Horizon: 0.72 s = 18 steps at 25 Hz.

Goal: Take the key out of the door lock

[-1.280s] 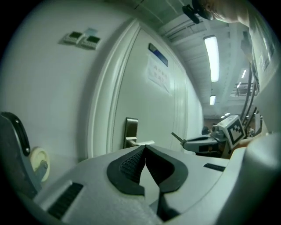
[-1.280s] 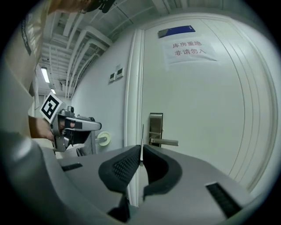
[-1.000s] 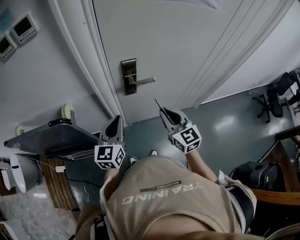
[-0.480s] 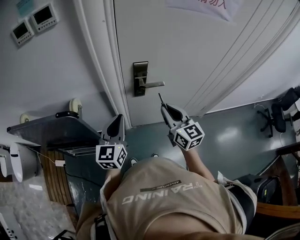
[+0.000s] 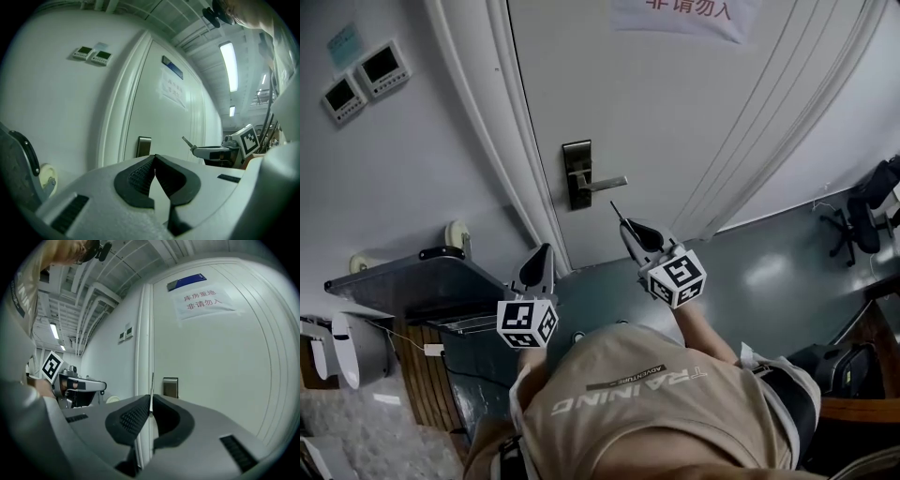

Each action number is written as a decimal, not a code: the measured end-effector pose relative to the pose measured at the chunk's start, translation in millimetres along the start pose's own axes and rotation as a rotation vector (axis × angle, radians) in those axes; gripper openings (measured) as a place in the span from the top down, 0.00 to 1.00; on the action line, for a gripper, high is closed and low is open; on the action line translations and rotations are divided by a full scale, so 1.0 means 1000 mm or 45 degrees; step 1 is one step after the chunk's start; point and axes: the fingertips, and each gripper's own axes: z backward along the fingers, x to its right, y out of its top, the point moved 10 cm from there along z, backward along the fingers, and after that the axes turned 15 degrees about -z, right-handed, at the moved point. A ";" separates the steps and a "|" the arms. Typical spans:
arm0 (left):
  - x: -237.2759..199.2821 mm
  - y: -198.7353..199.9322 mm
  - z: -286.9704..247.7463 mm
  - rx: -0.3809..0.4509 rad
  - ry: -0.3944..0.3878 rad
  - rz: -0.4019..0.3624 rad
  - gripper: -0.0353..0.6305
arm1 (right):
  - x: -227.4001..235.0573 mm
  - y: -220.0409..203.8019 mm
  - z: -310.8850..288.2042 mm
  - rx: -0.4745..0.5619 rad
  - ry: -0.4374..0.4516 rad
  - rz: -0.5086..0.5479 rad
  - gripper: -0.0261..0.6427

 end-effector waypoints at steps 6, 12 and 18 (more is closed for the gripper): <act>0.018 -0.008 -0.011 -0.035 -0.086 0.007 0.94 | 0.002 -0.005 0.012 -0.010 -0.025 0.004 0.92; 0.018 0.004 -0.019 -0.004 -0.102 -0.040 0.94 | 0.003 -0.007 0.015 -0.013 -0.015 -0.003 0.92; 0.021 0.009 -0.015 -0.002 -0.114 -0.049 0.94 | 0.001 -0.005 0.012 -0.003 0.000 -0.002 0.92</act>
